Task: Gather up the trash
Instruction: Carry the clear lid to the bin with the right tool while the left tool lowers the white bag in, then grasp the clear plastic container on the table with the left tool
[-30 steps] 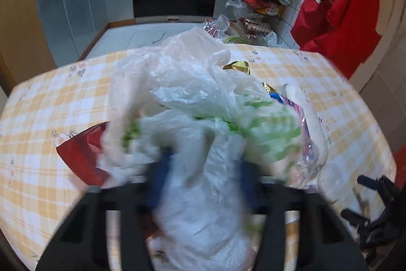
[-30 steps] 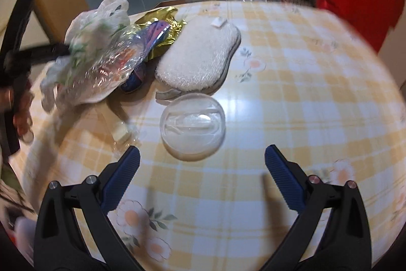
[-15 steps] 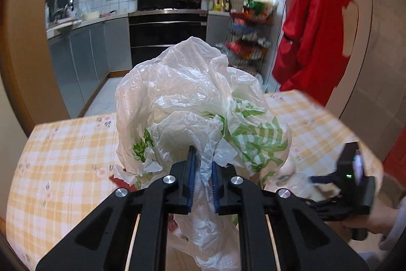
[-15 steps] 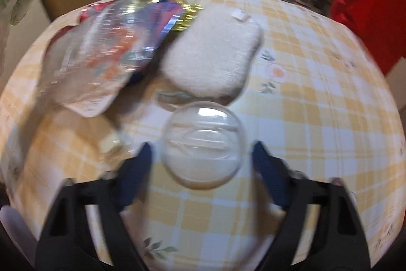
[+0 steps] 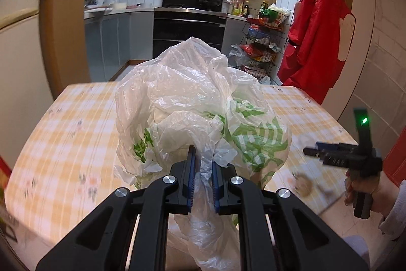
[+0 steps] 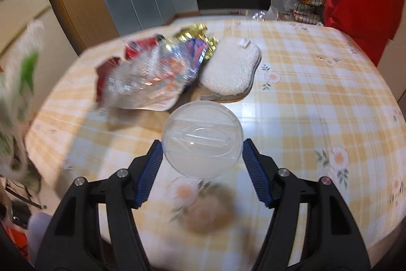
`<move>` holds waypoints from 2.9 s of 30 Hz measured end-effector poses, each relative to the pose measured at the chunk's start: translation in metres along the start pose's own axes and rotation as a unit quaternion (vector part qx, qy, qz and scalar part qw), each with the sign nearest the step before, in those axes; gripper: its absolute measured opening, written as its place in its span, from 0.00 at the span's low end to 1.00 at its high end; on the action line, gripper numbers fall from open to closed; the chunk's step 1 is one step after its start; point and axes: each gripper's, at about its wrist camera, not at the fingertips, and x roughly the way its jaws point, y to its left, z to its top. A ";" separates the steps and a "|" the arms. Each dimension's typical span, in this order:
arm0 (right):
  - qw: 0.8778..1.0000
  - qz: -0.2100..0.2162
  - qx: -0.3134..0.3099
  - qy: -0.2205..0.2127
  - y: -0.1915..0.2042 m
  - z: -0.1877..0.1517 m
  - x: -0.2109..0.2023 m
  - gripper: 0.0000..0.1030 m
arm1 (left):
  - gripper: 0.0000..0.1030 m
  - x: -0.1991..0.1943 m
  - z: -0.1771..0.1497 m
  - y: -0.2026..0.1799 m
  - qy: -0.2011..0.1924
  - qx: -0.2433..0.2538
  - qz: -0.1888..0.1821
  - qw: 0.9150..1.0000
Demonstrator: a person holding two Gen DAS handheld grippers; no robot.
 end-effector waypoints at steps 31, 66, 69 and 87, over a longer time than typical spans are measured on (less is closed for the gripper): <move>0.993 0.089 -0.080 0.004 0.119 -0.133 -0.115 0.64 | 0.11 -0.113 -0.101 -0.015 0.028 -0.061 -0.023 0.997; 0.995 -0.044 0.046 -0.075 0.024 -0.118 -0.149 0.95 | 0.13 -0.072 -0.149 -0.070 0.176 0.057 -0.145 0.972; 0.994 -0.048 0.070 -0.076 0.010 -0.119 -0.151 0.95 | 0.15 -0.057 -0.155 -0.075 0.210 0.064 -0.151 0.964; 0.995 -0.048 0.071 -0.049 0.014 -0.116 -0.133 0.95 | 0.89 -0.042 -0.144 -0.041 0.171 -0.001 -0.097 0.980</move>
